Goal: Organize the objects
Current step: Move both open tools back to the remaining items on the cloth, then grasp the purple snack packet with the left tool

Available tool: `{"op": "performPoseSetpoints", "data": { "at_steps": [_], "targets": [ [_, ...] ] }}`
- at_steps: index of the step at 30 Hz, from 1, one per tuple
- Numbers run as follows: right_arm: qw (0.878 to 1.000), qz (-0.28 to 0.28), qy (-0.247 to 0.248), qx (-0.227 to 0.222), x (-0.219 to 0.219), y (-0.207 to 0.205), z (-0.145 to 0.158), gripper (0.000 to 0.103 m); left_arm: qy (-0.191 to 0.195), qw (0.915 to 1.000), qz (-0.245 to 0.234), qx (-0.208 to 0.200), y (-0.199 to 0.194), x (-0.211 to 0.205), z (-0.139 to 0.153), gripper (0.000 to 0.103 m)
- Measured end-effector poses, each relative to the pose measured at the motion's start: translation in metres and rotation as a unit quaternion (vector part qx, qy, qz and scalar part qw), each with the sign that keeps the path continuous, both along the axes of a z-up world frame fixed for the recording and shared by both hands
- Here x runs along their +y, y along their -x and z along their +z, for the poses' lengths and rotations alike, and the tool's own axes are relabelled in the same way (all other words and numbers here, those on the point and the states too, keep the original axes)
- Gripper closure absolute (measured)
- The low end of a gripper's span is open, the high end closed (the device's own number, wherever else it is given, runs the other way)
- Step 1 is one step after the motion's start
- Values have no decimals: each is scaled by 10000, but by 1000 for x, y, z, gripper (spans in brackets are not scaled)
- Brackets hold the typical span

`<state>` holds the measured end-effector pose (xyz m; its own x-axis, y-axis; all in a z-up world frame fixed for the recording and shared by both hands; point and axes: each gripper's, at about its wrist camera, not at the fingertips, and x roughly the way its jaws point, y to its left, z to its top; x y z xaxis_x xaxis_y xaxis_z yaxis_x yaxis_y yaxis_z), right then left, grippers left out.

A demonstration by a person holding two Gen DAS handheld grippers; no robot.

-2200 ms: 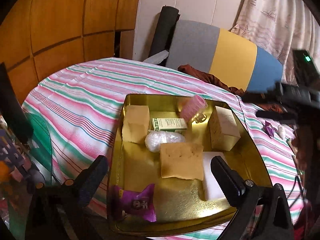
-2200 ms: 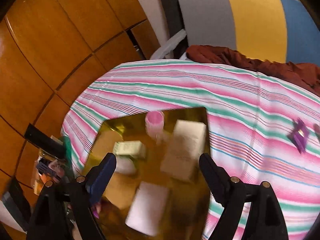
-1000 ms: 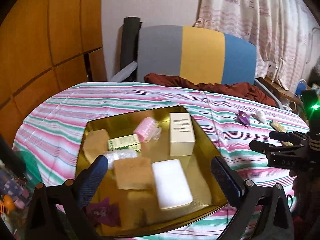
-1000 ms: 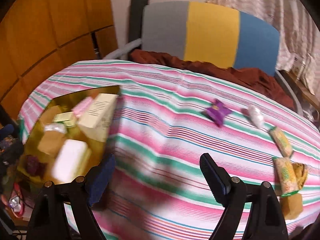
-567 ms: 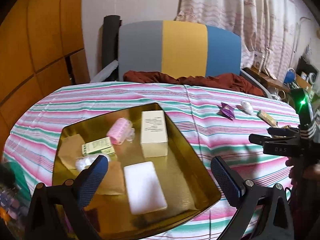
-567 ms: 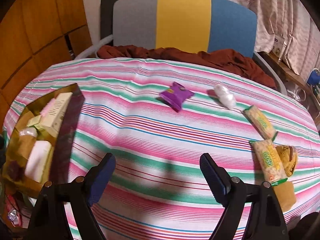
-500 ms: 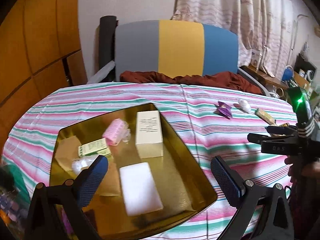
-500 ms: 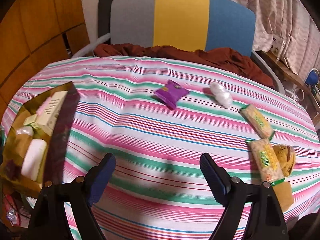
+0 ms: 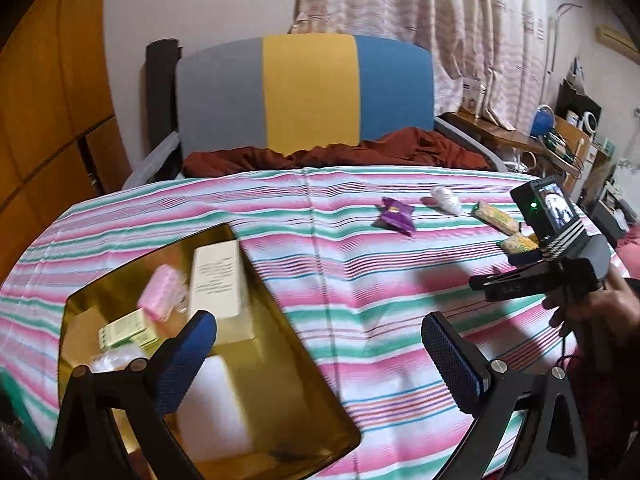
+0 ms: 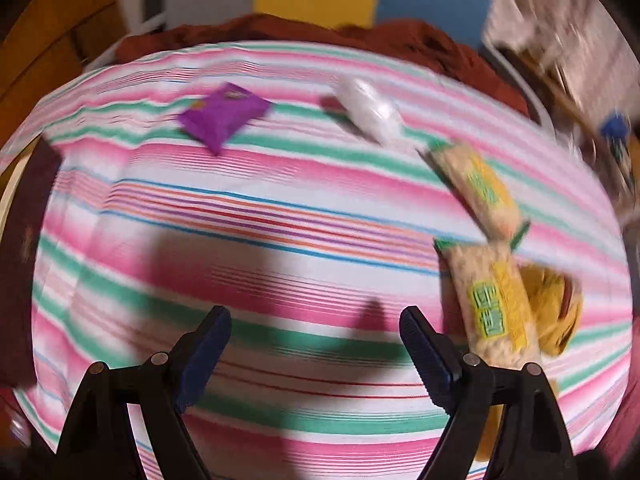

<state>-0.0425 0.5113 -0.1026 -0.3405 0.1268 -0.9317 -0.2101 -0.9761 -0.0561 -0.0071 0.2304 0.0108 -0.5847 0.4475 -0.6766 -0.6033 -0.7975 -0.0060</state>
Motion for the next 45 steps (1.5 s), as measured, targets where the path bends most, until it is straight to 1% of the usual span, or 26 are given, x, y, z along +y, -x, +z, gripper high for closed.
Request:
{"op": "performPoseSetpoints", "data": {
  "at_steps": [2, 5, 6, 14, 17, 20, 23, 27, 28, 30, 32, 34, 35, 38, 40, 42, 43, 44, 45],
  "targets": [
    [9999, -152, -45, -52, 7, 0, -1, 15, 4, 9999, -122, -31, 3, 13, 0, 0],
    [9993, -301, 109, -205, 15, 0, -7, 15, 30, 9996, -263, -34, 3, 30, -1, 0],
    [9991, -333, 144, -214, 17, -1, -7, 13, 43, 9994, -334, -36, 3, 38, -2, 0],
    [9974, -561, 317, -315, 27, -7, -5, 12, 139, 9974, -702, -116, 2, 77, -8, 0],
    [9960, -712, 397, -379, 32, -10, -6, 10, 172, 9966, -770, -250, 8, 89, -10, 0],
    [9953, -769, 418, -403, 34, -12, -5, 10, 163, 9958, -796, -418, 18, 103, -14, 0],
    [9956, -745, 377, -420, 32, -14, -4, 10, 206, 9948, -799, -600, 32, 120, -21, 0],
    [9954, -747, 405, -433, 31, -17, -3, 10, 137, 9927, -577, -1051, 66, 138, -35, 0],
    [9954, -750, 416, -435, 33, -17, -3, 10, 122, 9924, -562, -1087, 71, 142, -37, 0],
    [9953, -745, 431, -447, 33, -17, -2, 10, 56, 9925, -599, -1063, 84, 153, -41, 0],
    [9952, -736, 448, -453, 33, -18, -1, 10, 114, 9927, -666, -996, 94, 165, -46, 0],
    [9951, -729, 474, -462, 33, -19, -1, 10, 204, 9911, -774, -1060, 105, 179, -53, 0],
    [9951, -725, 484, -464, 36, -19, -1, 10, 264, 9905, -830, -1066, 109, 185, -57, 0],
    [9953, -696, 490, -472, 35, -19, 0, 10, 610, 9887, -872, -1055, 122, 208, -70, 0],
    [9953, -683, 503, -472, 35, -22, 0, 9, 677, 9880, -859, -1090, 132, 220, -77, 0],
    [9953, -678, 500, -473, 36, -22, 1, 9, 773, 9869, -901, -1094, 141, 232, -82, 7],
    [9953, -675, 502, -472, 36, -23, 1, 8, 785, 9865, -930, -1094, 145, 238, -85, 9],
    [9953, -673, 505, -476, 36, -23, 1, 8, 818, 9862, -933, -1092, 149, 243, -87, 15],
    [9953, -671, 504, -477, 35, -23, 1, 8, 880, 9856, -928, -1105, 152, 247, -89, 27]
  ]
}}
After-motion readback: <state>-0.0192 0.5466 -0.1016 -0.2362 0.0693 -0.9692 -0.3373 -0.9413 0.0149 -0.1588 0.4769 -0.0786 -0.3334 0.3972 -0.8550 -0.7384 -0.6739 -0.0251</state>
